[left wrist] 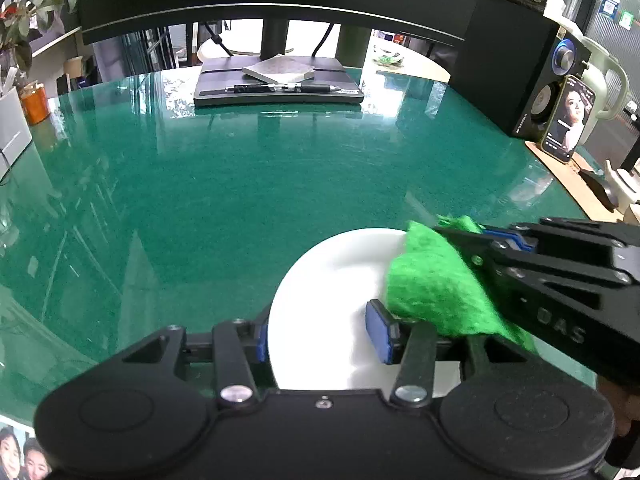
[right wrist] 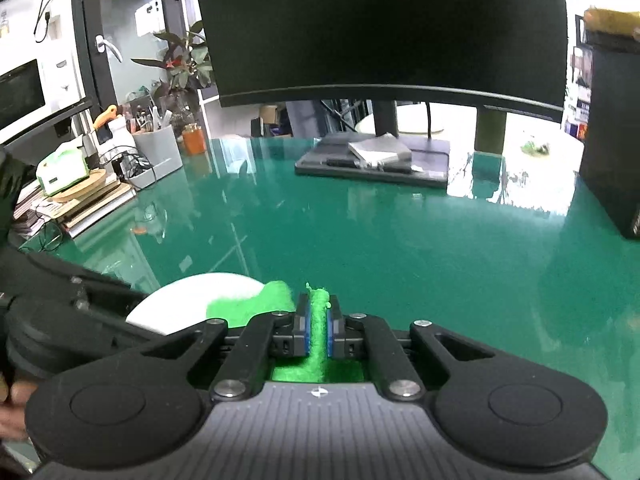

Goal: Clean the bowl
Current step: 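Wipe the bowl interior with the right gripper while the left holds the rim, then sweep the cloth across the bowl interior with the right gripper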

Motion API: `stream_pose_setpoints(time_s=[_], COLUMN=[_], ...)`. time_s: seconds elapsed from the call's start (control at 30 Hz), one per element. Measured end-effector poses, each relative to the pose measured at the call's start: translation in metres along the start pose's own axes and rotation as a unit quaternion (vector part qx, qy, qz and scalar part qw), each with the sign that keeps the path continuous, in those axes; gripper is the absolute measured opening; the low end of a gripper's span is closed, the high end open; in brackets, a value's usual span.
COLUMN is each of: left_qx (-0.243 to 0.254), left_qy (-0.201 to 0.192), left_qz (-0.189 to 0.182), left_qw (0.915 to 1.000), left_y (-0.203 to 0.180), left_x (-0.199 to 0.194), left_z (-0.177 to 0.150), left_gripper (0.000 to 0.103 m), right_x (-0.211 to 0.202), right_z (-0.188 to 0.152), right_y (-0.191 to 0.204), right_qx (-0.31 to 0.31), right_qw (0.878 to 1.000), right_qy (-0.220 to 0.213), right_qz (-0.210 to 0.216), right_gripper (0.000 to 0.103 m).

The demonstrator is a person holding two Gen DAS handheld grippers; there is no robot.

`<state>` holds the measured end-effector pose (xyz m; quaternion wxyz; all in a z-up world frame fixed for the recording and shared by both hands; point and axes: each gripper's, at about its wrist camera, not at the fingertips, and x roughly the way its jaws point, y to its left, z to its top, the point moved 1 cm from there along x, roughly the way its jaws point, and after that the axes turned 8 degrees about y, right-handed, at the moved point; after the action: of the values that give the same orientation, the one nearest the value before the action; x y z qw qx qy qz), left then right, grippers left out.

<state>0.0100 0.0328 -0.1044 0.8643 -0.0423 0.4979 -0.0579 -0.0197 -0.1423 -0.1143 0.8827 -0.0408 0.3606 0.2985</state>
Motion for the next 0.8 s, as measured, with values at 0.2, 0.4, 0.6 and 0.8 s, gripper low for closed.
stream_pose_setpoints(time_s=[0.2, 0.4, 0.6, 0.8], left_qx=[0.0, 0.005, 0.008, -0.001], left_qy=[0.001, -0.002, -0.002, -0.004], left_qz=[0.002, 0.008, 0.008, 0.011], left_qw=[1.0, 0.9999, 0.9999, 0.9999], left_y=[0.0, -0.001, 0.0, 0.002], left_x=[0.0, -0.001, -0.002, -0.004], left_z=[0.0, -0.003, -0.004, -0.006], left_gripper=[0.05, 0.053, 0.054, 0.05], right_x=[-0.007, -0.007, 0.007, 0.02], right_z=[0.003, 0.003, 0.01, 0.021], right_y=[0.003, 0.009, 0.011, 0.022], right_qx=[0.004, -0.02, -0.047, -0.079], right_qw=[1.0, 0.999, 0.998, 0.996], right_qy=[-0.024, -0.025, 0.001, 0.005], right_qz=[0.005, 0.026, 0.036, 0.046], right_gripper=[0.018, 0.038, 0.019, 0.023])
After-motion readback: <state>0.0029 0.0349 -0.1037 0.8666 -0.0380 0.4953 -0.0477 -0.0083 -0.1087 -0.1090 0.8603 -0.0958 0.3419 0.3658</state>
